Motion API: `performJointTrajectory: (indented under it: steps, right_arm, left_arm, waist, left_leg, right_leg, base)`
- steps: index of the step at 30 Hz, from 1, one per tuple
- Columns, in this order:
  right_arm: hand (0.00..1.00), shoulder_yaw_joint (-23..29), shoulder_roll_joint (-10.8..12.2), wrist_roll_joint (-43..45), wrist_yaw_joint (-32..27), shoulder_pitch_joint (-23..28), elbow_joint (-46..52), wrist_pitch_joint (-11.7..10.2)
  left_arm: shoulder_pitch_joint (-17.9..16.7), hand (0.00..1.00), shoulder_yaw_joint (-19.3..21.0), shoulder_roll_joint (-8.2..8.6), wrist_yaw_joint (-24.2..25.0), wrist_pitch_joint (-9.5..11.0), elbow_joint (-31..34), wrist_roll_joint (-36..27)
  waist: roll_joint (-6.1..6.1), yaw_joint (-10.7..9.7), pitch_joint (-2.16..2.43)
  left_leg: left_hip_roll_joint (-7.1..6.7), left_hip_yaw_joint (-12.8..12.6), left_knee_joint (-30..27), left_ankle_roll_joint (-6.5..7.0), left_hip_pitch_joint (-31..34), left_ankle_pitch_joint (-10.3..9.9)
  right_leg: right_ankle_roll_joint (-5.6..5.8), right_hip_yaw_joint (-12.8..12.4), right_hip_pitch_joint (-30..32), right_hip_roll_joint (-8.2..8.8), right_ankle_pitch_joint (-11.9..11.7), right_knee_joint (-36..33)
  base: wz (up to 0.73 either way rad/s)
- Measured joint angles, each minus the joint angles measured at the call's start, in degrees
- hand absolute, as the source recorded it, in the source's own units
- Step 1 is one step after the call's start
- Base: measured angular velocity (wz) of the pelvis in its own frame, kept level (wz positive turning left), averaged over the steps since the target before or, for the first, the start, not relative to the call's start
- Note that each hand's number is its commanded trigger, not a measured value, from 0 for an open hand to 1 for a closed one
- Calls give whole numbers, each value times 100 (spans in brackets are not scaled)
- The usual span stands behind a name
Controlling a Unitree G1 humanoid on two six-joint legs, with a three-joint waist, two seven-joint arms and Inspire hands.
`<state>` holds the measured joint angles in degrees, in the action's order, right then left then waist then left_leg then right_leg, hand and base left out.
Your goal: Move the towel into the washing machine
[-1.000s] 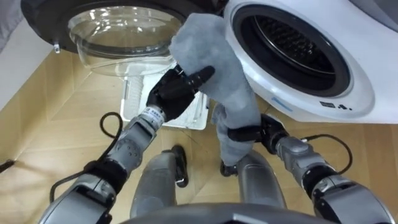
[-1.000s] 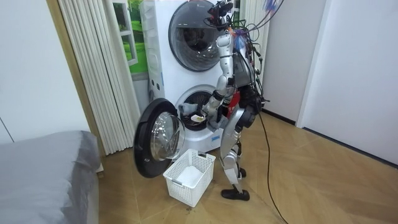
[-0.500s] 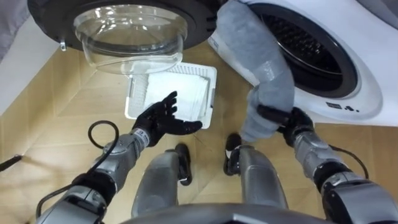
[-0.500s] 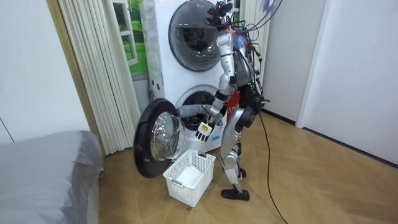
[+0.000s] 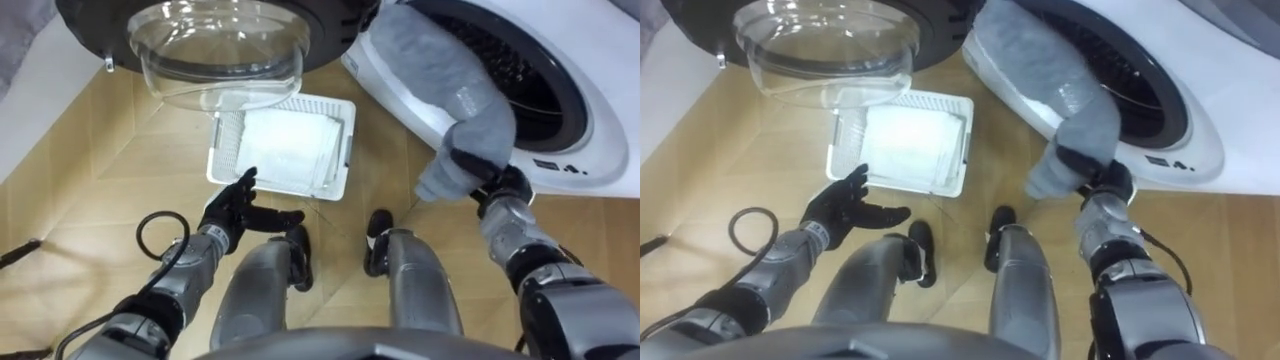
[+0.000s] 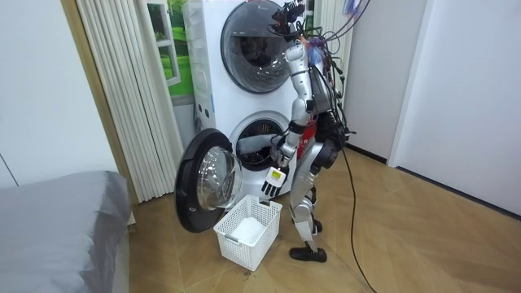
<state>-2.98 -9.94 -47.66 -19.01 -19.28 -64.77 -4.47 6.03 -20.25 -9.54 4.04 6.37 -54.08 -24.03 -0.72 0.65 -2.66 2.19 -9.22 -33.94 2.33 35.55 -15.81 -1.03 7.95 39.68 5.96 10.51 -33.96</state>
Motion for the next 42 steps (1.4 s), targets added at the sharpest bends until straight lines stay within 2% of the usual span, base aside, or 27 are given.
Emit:
performJointTrajectory:
  steps: [3, 8, 14, 20, 22, 25, 27, 29, 32, 37, 38, 39, 40, 42]
  right_arm:
    - [100, 56, 0, -622, -170, -36, 0, -53]
    - [100, 360, 2, -2172, -212, -49, 118, -127]
    - [100, 432, 37, -3249, -220, -229, 220, -128]
    - [100, 474, 37, -3512, -308, -311, 217, -127]
    - [100, 492, 36, -3531, -366, -372, 216, -123]
    - [100, 625, 28, -3557, -422, -454, 217, -99]
    - [100, 734, -15, -3628, -426, -547, 219, -81]
    - [100, 784, -158, -3683, -481, -751, 220, 1]
    - [100, 878, -245, -3711, -469, -1050, 267, 91]
    - [100, 1113, -456, -4301, -342, -1553, 267, 234]
    - [86, 1126, -465, -4446, -324, -1613, 267, 277]
    - [38, 1141, -465, -4464, -319, -1635, 267, 283]
    - [0, 1193, -466, -4475, -309, -1661, 267, 284]
    - [0, 1425, -468, -4479, -330, -1749, 270, 376]
  left_arm:
    - [23, 0, 15, 6, -16, 0, -115, -3]
    - [10, 0, 57, 7, -35, 10, -112, -6]
    - [30, 0, 89, 10, -244, 39, -121, -9]
    - [53, 0, 84, 11, -390, 38, -195, 1]
    - [53, 0, 85, 6, -390, 35, -219, -1]
    - [87, 0, 91, -4, -378, 19, -204, 0]
    - [107, 0, 122, -14, -369, 19, -211, 61]
    - [140, 0, 156, -17, -395, 26, -221, 238]
    - [158, 0, 210, -43, -420, 31, -198, 253]
    - [118, 0, 285, -110, -329, 28, -215, 339]
    - [113, 0, 294, -118, -326, 18, -215, 345]
    - [111, 0, 312, -114, -322, 16, -215, 347]
    - [107, 0, 335, -111, -316, 16, -214, 346]
    - [74, 0, 470, -111, -308, 17, -211, 363]
  waist:
    - [10, -1, 0]
    - [14, -55, 0]
    - [30, -55, 0]
    - [135, -55, -12]
    - [175, -54, -31]
    - [188, -52, -37]
    - [213, -54, -43]
    - [236, -56, -55]
    - [276, -69, -60]
    - [331, -182, -68]
    - [338, -199, -69]
    - [339, -199, -69]
    - [339, -197, -69]
    - [351, -267, -68]
  left_leg:
    - [-20, -17, -50, 4, 76, 2]
    - [-30, -26, -44, 7, 74, 4]
    - [-75, -15, -24, 35, 65, 20]
    - [-130, -44, -23, 86, 53, 53]
    - [-144, -48, -30, 90, 62, 54]
    - [-145, -47, -62, 97, 124, 51]
    - [-159, -64, -77, 120, 183, 61]
    - [-223, -161, -80, 162, 221, 85]
    - [-287, -184, -104, 188, 287, 93]
    - [-281, -163, -172, 242, 354, 65]
    - [-280, -172, -196, 253, 355, 57]
    - [-280, -179, -208, 259, 355, 54]
    - [-279, -186, -248, 269, 357, 48]
    - [-292, -216, -251, 281, 378, 41]
  right_leg:
    - [1, -34, 98, 12, 1, -74]
    - [3, -84, 108, 1, 1, -70]
    - [30, -104, 108, 27, -8, -84]
    - [79, -123, 113, 93, -19, -81]
    - [89, -134, 130, 99, -18, -85]
    - [97, -140, 176, 115, -16, -102]
    - [112, -148, 280, 177, -3, -208]
    - [132, -184, 407, 279, 29, -395]
    - [157, -285, 528, 294, 23, -433]
    - [189, -290, 560, 307, 20, -477]
    - [197, -292, 556, 306, 18, -483]
    - [202, -297, 556, 306, 16, -484]
    - [210, -303, 557, 306, 13, -489]
    - [232, -307, 579, 336, 21, -542]
  base:
    - [-1]
    - [0]
    - [0]
    - [2]
    - [-2]
    - [2]
    - [5]
    - [2]
    - [-4]
    - [2]
    - [0]
    - [0]
    - [0]
    - [0]
